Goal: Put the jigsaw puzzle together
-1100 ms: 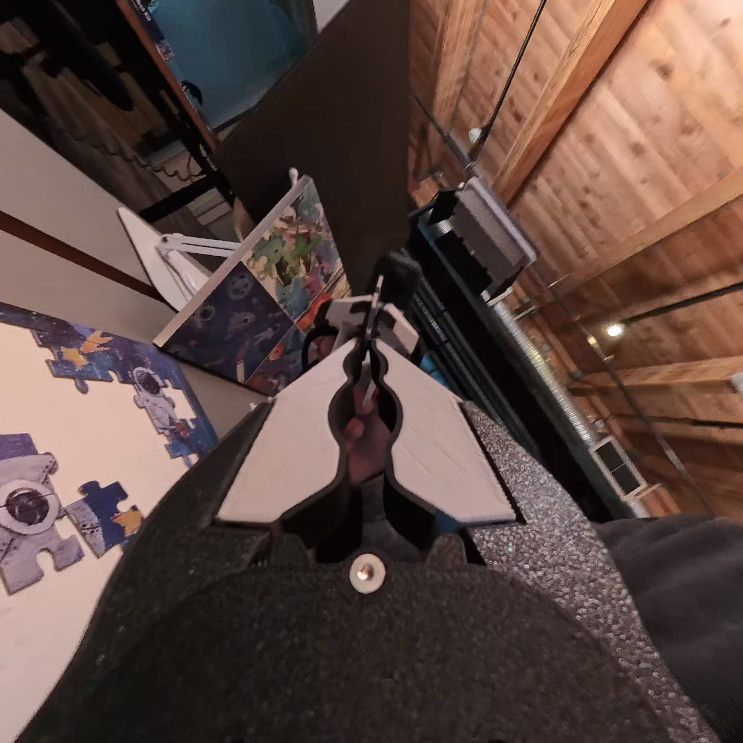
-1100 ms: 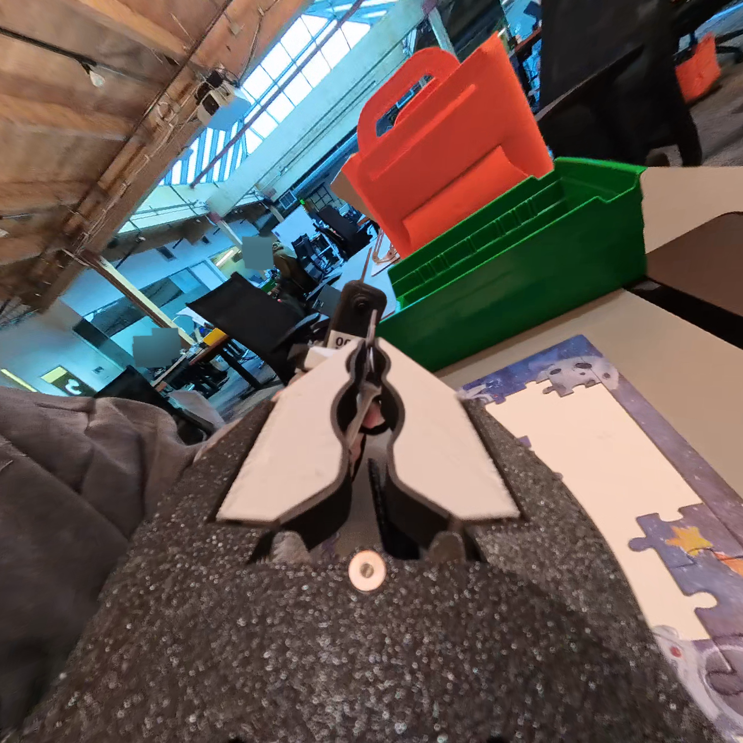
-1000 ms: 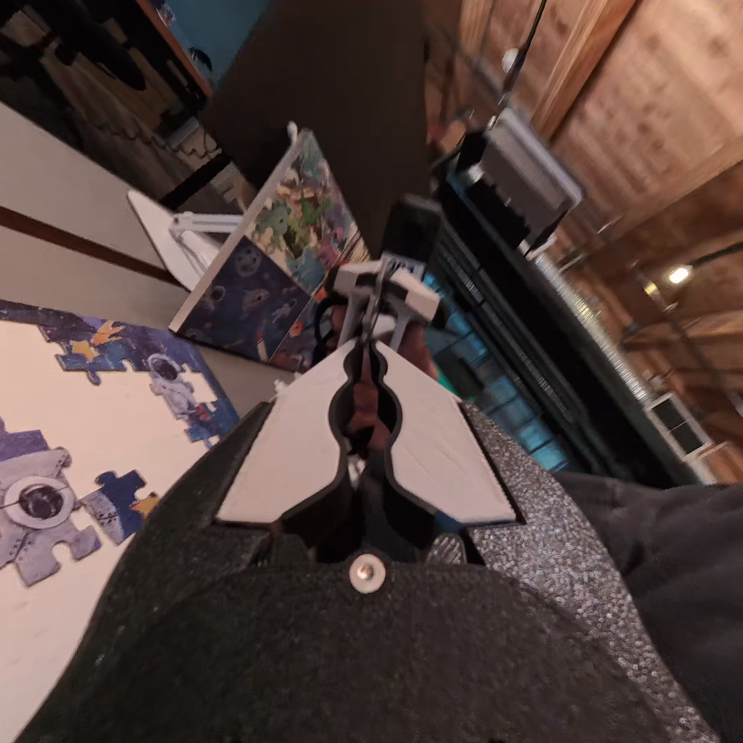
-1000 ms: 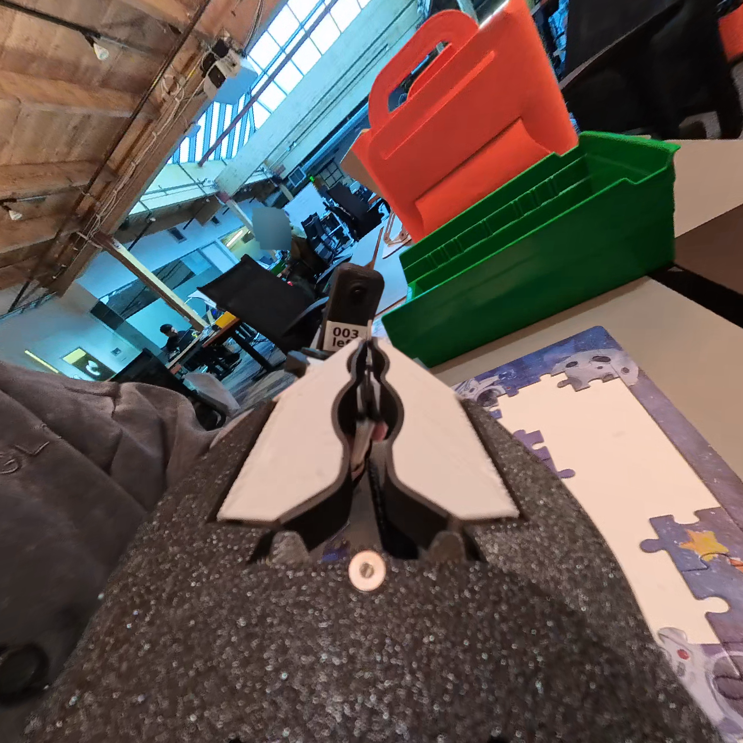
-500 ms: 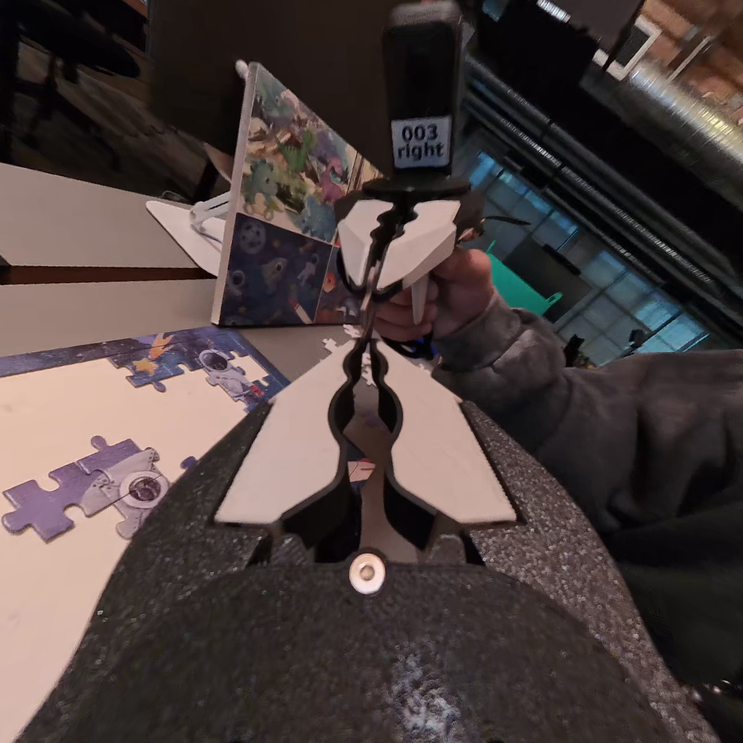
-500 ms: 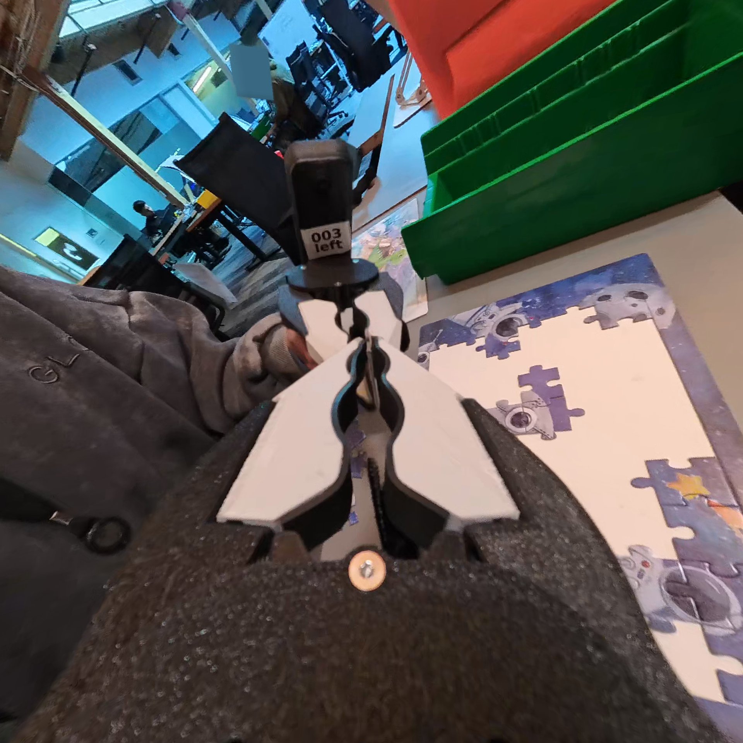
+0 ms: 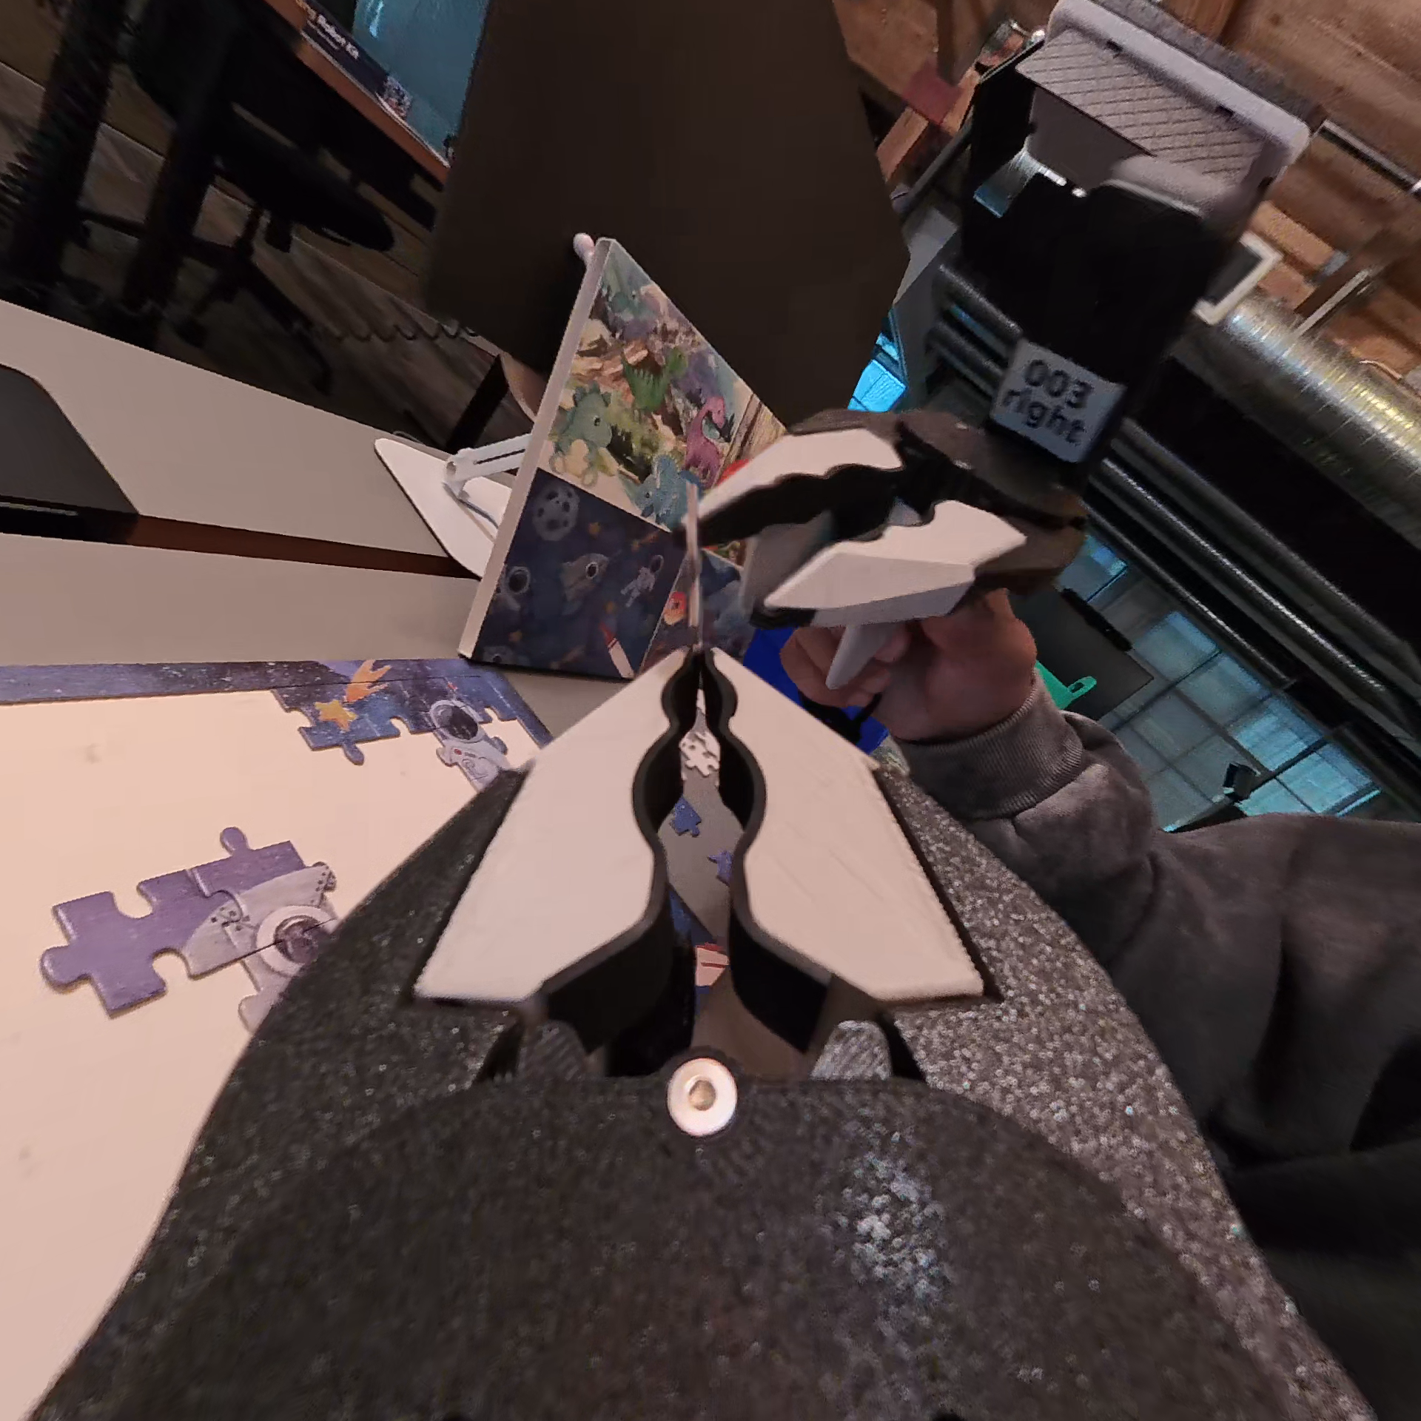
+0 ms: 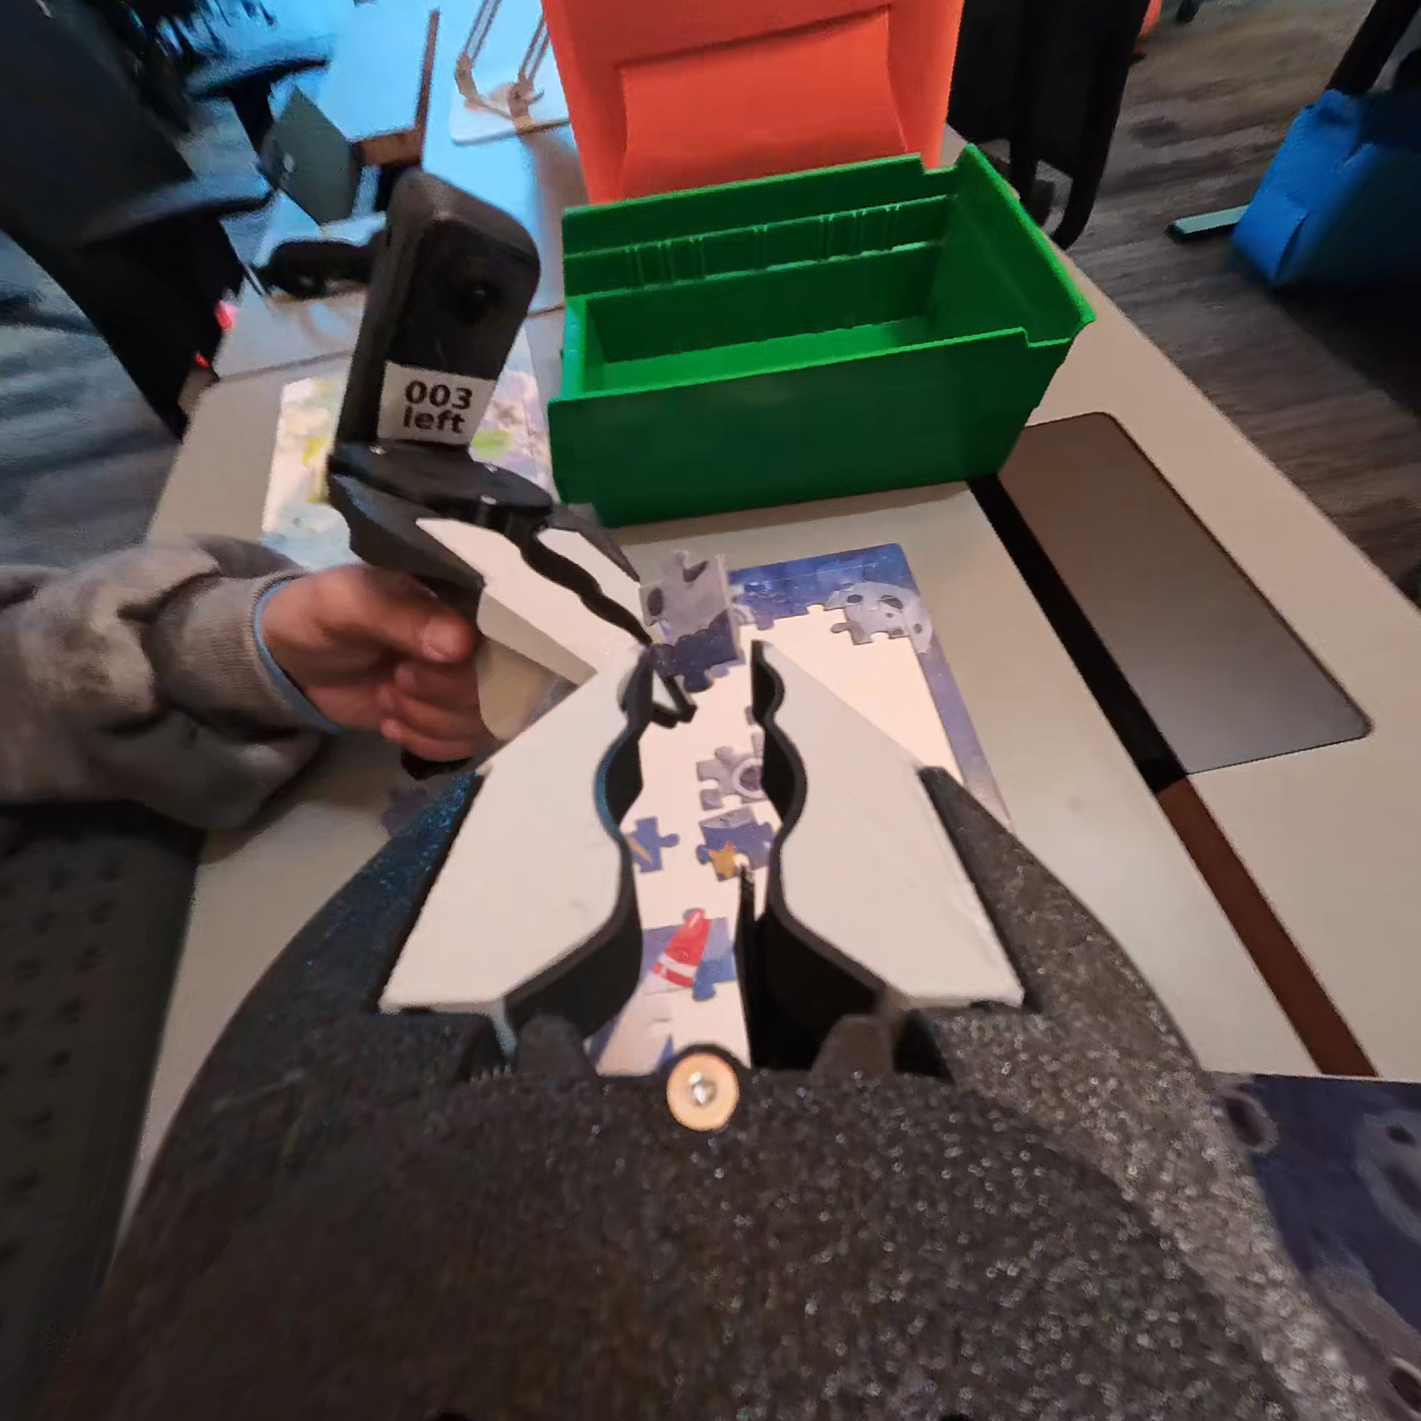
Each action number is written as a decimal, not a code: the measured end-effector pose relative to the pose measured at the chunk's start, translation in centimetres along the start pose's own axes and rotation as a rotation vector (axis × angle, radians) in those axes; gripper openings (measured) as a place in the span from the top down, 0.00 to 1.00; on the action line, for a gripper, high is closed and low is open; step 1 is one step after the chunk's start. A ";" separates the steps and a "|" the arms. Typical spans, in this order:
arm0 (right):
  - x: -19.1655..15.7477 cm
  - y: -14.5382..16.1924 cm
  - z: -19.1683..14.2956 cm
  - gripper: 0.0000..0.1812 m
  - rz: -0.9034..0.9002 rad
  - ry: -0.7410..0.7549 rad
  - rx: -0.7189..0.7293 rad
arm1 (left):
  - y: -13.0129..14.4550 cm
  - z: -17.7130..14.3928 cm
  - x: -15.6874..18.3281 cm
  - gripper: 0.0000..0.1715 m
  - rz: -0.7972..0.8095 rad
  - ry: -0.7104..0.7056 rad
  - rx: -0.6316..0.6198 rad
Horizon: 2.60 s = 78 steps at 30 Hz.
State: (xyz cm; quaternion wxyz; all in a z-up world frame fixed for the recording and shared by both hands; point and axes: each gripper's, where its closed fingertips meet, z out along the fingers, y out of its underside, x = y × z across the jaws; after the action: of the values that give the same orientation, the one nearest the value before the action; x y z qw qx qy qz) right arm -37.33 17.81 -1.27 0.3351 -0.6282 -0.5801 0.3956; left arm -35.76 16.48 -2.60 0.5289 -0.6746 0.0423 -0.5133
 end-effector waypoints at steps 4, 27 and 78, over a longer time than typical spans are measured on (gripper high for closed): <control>0.1 -1.0 0.2 0.84 0.236 -0.158 0.109 | -1.1 -0.7 1.9 1.00 -0.074 0.146 0.056; 9.4 6.7 13.6 0.99 0.645 -0.077 -0.572 | -1.3 -4.3 -17.7 1.00 0.224 -0.919 -0.557; 9.6 8.3 16.4 1.00 0.083 0.168 -0.554 | -0.2 -5.1 -22.0 1.00 0.091 -0.861 -0.462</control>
State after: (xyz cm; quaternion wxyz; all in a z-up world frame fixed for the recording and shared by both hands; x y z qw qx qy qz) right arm -47.85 25.91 -17.20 0.1814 -0.7495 -0.6101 0.1820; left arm -49.95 26.34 -17.18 0.3566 -0.9227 -0.0380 -0.1413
